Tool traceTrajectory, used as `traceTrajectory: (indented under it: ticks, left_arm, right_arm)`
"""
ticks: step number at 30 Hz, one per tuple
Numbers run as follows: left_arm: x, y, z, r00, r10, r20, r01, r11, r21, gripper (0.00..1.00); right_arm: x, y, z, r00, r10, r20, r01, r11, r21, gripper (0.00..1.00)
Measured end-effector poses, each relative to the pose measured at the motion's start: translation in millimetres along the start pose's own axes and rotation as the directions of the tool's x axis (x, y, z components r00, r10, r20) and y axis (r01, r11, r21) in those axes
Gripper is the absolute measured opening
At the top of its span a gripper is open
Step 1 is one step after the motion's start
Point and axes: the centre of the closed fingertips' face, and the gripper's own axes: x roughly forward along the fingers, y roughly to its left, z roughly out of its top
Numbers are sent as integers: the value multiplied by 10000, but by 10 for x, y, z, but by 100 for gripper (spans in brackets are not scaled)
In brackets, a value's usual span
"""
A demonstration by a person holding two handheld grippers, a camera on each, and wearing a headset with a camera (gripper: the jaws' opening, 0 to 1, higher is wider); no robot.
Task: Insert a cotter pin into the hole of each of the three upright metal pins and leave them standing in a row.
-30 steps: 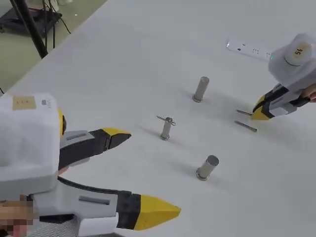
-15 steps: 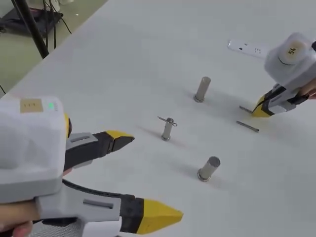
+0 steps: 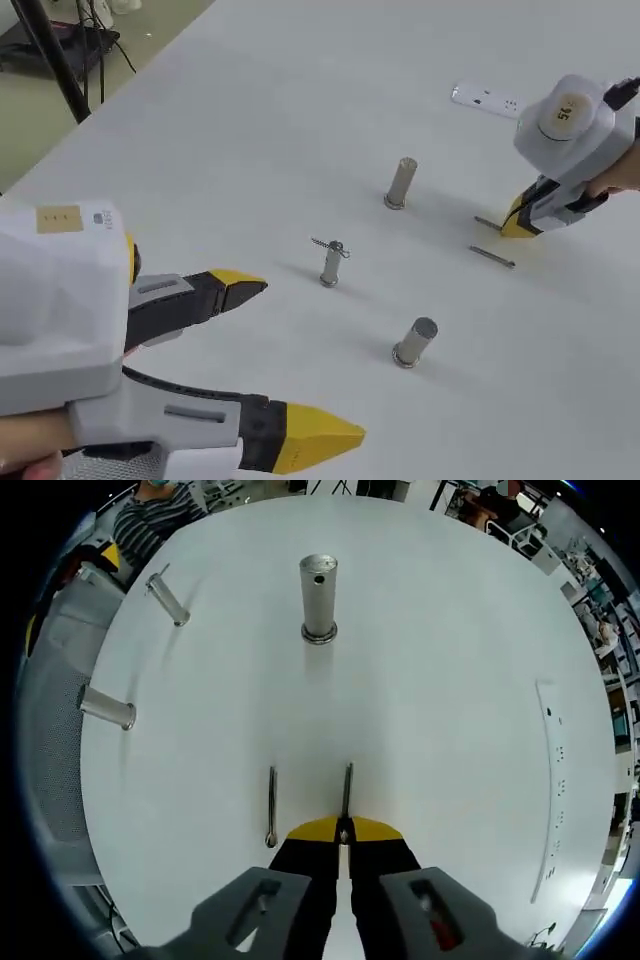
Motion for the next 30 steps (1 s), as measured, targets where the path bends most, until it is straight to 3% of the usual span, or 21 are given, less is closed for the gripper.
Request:
traceTrajectory:
  ticks: [5, 10, 16, 20, 25, 30]
  left_arm:
    - [-7, -18, 7, 10000, -49, 21, 49, 10000, 33, 83]
    - [-11, -34, 24, 10000, -52, 74, 51, 9999, 154, 83]
    - [-7, -41, 20, 10000, 65, 1, -65, 9993, 375, 83]
    - [-6, -67, 51, 9999, -8, 154, 2, 9993, 387, 83]
    - [-4, -71, 99, 9993, 11, 364, -27, 9991, 432, 83]
    - [4, -83, 127, 9995, -61, 304, 45, 9986, 528, 83]
  right_arm:
    - [-9, 19, 16, 9998, -174, 79, 172, 9994, 315, 0]
    - [-53, 39, 57, 9996, -255, 156, 254, 9997, 59, 0]
    - [-226, 83, 57, 9986, -486, 198, 493, 9983, -325, 0]
    - [-338, 118, 34, 9968, -688, 395, 705, 9965, -442, 0]
    - [-584, 213, 111, 9877, -1180, 1024, 1262, 9890, -769, 0]
    - [-845, 302, 235, 9688, -1727, 1779, 1939, 9749, -1095, 0]
